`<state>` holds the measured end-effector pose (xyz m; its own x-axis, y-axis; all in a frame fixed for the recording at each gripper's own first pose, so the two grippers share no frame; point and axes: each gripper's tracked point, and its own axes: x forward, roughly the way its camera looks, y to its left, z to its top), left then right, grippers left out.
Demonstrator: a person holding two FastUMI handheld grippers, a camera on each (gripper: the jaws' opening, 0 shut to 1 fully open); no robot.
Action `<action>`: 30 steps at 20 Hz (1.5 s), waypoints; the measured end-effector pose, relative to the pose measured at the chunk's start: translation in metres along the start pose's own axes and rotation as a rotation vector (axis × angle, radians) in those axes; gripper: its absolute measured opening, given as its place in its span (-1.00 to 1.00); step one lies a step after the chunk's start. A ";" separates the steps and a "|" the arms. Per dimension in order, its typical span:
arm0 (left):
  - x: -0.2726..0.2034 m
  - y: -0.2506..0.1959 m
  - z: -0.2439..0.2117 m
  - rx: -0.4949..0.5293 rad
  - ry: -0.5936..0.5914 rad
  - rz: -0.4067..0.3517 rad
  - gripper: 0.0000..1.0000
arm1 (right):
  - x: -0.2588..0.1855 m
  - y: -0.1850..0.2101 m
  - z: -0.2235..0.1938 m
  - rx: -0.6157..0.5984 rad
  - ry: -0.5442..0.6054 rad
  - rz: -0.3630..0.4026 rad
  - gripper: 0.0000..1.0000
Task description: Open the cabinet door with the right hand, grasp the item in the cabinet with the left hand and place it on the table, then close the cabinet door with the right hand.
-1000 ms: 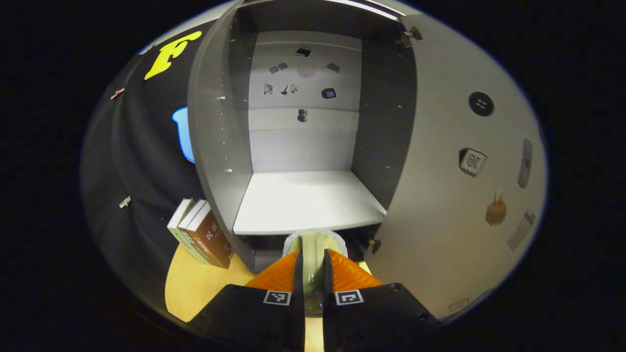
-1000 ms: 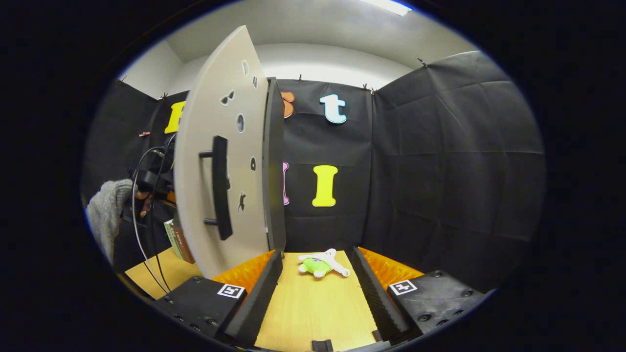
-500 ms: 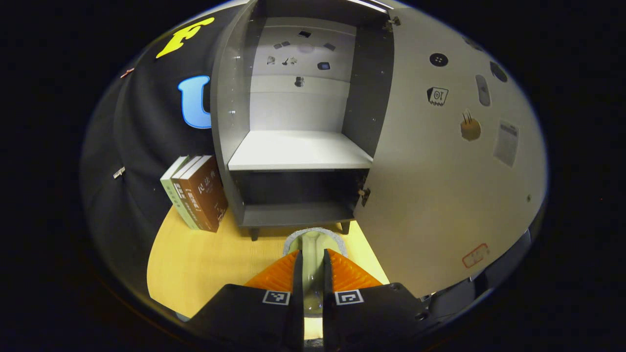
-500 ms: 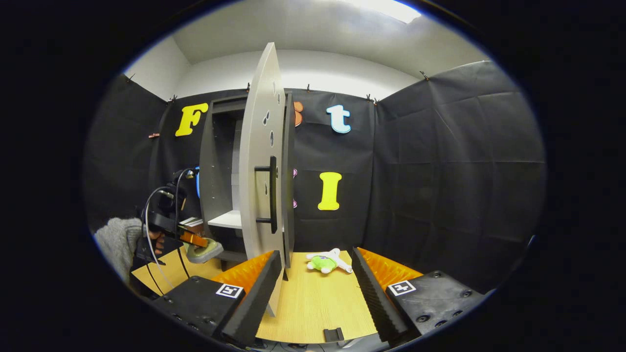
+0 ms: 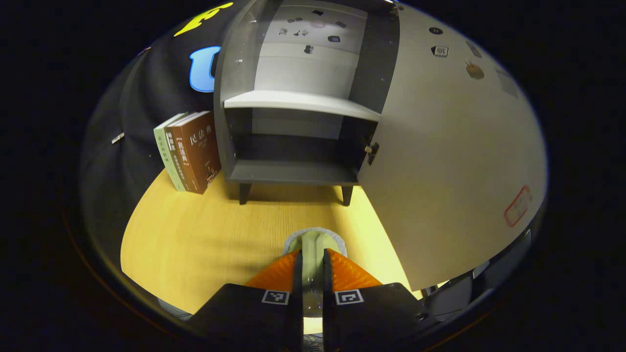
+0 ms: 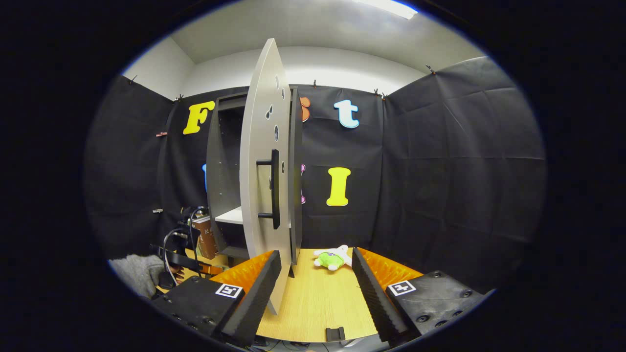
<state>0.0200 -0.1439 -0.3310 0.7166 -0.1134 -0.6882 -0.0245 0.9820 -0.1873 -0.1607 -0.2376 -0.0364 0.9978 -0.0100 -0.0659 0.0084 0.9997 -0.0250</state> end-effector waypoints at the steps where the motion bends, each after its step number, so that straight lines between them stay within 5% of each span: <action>1: 0.010 0.002 -0.013 0.000 0.008 0.012 -0.61 | 0.001 -0.002 -0.004 0.000 0.009 0.003 0.84; 9: 0.056 0.004 -0.081 0.014 0.027 0.058 -0.61 | 0.014 -0.006 -0.028 -0.028 0.076 0.036 0.84; 22: 0.083 0.011 -0.125 -0.037 0.091 0.081 -0.48 | 0.020 -0.010 -0.038 -0.038 0.098 0.045 0.84; 25: 0.079 0.012 -0.123 -0.032 0.088 0.081 -0.06 | 0.020 -0.008 -0.039 -0.041 0.096 0.053 0.84; 26: 0.076 0.013 -0.120 -0.026 0.080 0.080 0.28 | 0.020 -0.006 -0.038 -0.041 0.092 0.057 0.84; 28: 0.069 0.015 -0.110 -0.009 0.047 0.085 0.43 | 0.020 -0.003 -0.038 -0.043 0.087 0.063 0.84; 30: 0.060 0.016 -0.098 0.021 0.015 0.087 0.89 | 0.020 0.001 -0.036 -0.048 0.082 0.067 0.84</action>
<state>-0.0060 -0.1495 -0.4442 0.7020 -0.0296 -0.7116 -0.0718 0.9911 -0.1121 -0.1431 -0.2378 -0.0732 0.9873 0.0527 -0.1500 -0.0632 0.9958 -0.0658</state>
